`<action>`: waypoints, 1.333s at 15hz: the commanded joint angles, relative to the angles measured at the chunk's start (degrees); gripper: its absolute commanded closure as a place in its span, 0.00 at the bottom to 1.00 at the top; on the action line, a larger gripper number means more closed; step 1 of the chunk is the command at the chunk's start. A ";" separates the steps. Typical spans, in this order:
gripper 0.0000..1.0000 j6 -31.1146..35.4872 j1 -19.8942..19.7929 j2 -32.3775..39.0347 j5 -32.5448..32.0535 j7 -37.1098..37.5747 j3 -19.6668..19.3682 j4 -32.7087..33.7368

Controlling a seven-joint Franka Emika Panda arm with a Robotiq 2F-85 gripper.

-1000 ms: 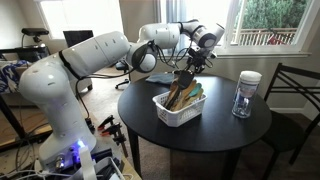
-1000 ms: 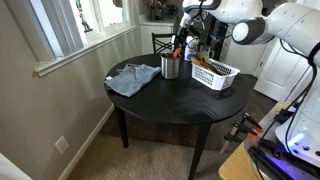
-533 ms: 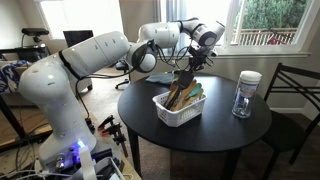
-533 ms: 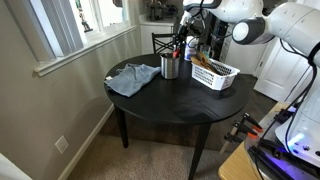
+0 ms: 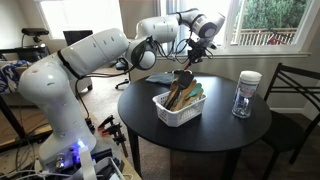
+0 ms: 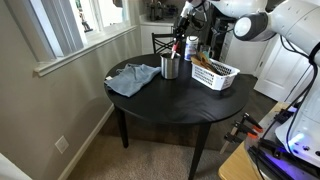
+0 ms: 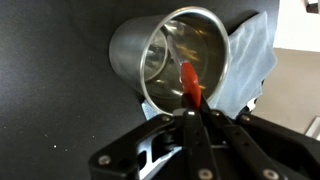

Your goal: Remove the spatula from the cutlery holder and place it in the white basket

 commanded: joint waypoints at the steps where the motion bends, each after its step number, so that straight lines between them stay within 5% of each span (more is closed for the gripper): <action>1: 0.99 -2.58 -1.06 -3.22 -1.23 -0.87 3.16 -0.99; 20: 0.99 -8.72 -0.58 -15.64 -6.49 -3.41 2.33 -0.33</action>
